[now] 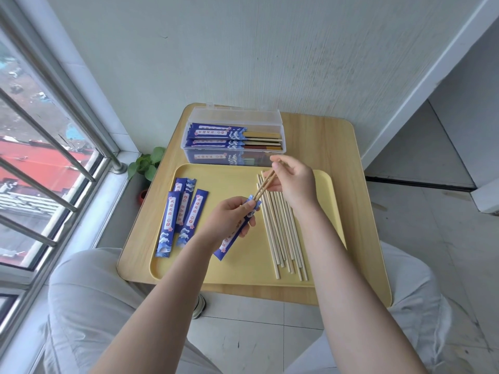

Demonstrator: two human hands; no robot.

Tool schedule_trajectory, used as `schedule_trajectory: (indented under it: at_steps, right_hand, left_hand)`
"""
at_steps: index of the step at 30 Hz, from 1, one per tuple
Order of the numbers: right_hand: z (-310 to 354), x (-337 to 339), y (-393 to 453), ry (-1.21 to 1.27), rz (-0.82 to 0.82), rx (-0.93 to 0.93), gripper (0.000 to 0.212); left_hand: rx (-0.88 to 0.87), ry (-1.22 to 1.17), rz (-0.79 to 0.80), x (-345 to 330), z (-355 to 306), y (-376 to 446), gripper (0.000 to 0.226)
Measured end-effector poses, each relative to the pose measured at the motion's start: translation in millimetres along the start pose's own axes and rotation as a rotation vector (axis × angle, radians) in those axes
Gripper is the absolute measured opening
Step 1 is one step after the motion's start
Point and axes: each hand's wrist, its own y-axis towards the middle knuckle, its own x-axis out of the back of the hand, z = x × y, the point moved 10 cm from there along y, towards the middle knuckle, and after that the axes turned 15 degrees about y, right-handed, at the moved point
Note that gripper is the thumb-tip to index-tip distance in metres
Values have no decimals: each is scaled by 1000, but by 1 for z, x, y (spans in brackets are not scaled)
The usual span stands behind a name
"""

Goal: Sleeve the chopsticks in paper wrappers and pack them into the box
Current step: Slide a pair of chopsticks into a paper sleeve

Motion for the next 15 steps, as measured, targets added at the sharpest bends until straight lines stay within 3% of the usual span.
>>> schedule_trajectory:
  at_steps: [8,15]
  right_hand:
    - [-2,10,-1,182,-59,-95,7]
    - [2,4,3,107,2,-67,25]
  left_hand:
    - [0,-84,-5,1,0,-1,19]
    - [-19,22,-166,21,-12,-1,21]
